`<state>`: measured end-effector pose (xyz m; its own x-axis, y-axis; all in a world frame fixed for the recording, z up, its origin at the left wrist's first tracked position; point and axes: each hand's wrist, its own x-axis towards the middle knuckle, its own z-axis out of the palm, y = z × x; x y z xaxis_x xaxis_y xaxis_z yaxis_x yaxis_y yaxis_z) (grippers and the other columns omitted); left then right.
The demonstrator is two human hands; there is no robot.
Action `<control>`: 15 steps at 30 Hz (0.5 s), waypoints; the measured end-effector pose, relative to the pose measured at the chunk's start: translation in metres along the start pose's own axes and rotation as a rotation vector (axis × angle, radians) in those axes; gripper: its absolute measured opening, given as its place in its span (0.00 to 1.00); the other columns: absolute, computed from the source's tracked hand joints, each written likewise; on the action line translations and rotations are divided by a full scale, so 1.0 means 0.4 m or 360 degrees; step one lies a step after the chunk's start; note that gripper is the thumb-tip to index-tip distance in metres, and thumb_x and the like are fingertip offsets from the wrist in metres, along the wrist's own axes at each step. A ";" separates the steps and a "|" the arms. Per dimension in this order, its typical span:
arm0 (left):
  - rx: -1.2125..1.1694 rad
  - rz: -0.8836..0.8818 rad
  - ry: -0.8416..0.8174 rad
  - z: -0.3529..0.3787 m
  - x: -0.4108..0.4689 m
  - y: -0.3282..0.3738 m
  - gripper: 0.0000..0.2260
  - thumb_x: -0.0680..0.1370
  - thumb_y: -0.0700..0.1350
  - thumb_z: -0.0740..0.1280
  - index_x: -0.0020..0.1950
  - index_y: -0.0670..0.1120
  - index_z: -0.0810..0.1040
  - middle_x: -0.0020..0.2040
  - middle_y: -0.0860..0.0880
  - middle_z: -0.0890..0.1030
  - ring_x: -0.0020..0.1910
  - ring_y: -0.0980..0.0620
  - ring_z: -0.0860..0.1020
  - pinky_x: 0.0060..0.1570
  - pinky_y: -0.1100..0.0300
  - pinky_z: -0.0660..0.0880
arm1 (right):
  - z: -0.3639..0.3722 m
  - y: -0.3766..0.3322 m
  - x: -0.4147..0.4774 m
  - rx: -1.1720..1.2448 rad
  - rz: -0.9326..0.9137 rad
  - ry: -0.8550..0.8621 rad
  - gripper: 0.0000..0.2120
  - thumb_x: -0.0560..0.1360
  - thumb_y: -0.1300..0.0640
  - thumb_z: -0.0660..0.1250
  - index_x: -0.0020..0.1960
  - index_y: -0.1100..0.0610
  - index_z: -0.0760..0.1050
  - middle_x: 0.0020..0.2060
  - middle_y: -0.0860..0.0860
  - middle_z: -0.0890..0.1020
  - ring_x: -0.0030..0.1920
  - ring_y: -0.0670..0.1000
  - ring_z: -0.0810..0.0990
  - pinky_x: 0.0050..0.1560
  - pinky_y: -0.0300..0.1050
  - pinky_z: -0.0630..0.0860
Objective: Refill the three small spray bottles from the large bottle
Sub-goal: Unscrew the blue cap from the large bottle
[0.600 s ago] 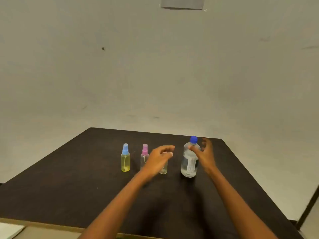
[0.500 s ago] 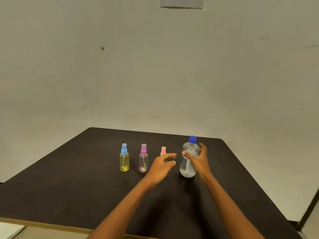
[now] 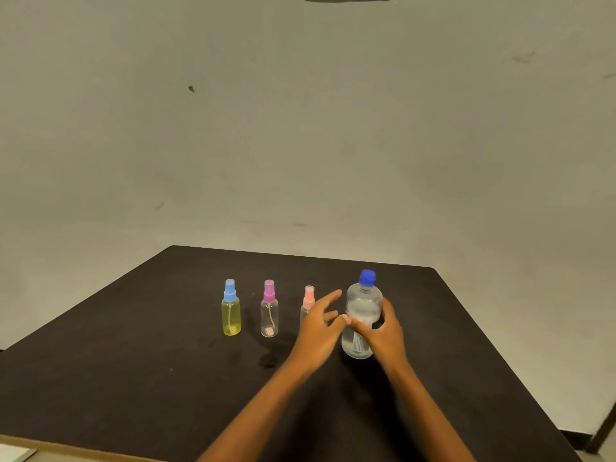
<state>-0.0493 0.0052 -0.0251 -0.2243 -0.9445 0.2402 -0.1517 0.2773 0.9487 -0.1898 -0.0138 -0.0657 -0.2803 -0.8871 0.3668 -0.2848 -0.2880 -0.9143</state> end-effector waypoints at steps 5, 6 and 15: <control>-0.0048 0.0181 0.0018 0.029 0.029 0.043 0.23 0.80 0.42 0.62 0.73 0.48 0.61 0.72 0.50 0.67 0.71 0.53 0.65 0.69 0.57 0.64 | 0.015 -0.014 -0.066 0.0033 -0.0038 0.0049 0.38 0.58 0.41 0.75 0.64 0.46 0.66 0.57 0.44 0.76 0.57 0.44 0.75 0.58 0.43 0.72; -0.0040 0.0201 -0.0005 0.031 0.040 0.050 0.22 0.80 0.43 0.62 0.73 0.48 0.62 0.71 0.50 0.69 0.70 0.54 0.67 0.69 0.57 0.65 | 0.019 -0.014 -0.071 0.0014 -0.0029 0.0066 0.40 0.56 0.38 0.73 0.65 0.47 0.66 0.58 0.45 0.76 0.58 0.45 0.75 0.59 0.45 0.72; 0.0044 0.0305 0.0059 0.029 0.089 0.046 0.15 0.77 0.43 0.67 0.63 0.46 0.76 0.60 0.48 0.80 0.57 0.57 0.77 0.57 0.66 0.74 | 0.034 0.003 -0.069 -0.0040 0.0048 0.0127 0.37 0.64 0.56 0.77 0.67 0.48 0.61 0.60 0.46 0.69 0.60 0.45 0.68 0.58 0.42 0.66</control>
<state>-0.0711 -0.0211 -0.0014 -0.2160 -0.8796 0.4238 -0.1360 0.4570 0.8790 -0.1701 0.0055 -0.0791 -0.3607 -0.8634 0.3527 -0.2976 -0.2518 -0.9209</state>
